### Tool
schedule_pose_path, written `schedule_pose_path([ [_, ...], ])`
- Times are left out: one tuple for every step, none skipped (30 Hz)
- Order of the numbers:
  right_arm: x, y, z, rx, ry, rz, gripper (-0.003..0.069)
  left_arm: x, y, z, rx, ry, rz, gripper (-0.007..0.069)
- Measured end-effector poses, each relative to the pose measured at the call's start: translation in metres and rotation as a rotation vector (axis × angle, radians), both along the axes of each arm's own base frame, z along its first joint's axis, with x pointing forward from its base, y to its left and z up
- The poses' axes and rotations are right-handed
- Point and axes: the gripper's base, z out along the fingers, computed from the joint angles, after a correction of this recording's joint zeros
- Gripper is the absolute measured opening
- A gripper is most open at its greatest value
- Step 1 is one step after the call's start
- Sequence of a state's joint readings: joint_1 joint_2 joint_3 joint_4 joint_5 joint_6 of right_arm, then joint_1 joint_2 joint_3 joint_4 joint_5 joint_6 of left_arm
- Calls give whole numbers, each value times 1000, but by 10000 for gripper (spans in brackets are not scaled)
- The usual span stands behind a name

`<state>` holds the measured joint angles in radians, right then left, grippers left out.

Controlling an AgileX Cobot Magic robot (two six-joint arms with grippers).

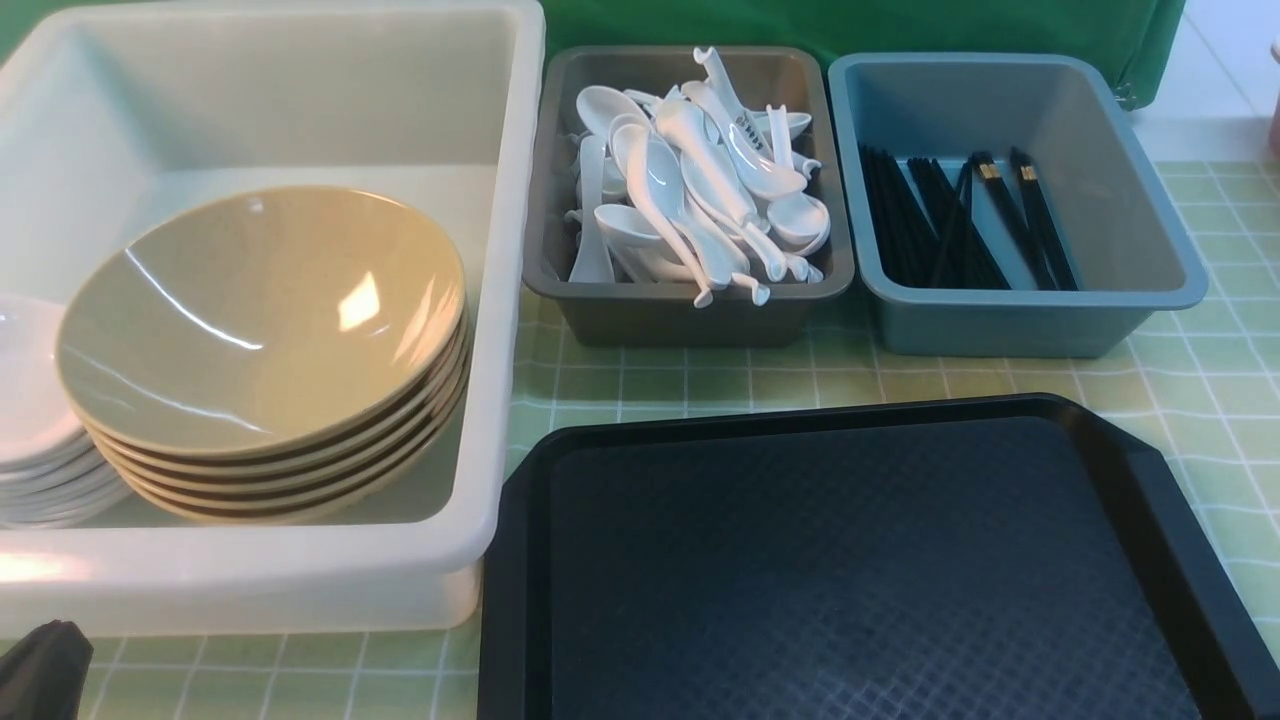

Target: On green table put chopsticks spoon bowls plates into blue grey white boxes.

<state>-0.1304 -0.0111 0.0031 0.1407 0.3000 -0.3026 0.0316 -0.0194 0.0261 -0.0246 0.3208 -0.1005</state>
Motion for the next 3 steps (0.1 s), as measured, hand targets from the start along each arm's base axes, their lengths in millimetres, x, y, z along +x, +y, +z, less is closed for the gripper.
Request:
schedule_pose_path([
  [0,0,0,0,0,0,110,0,0,0,0,0,0,-1],
  [0,0,0,0,-2,0,110,0,0,0,0,0,0,-1],
  [0,0,0,0,-1,0,110,0,0,0,0,0,0,-1],
])
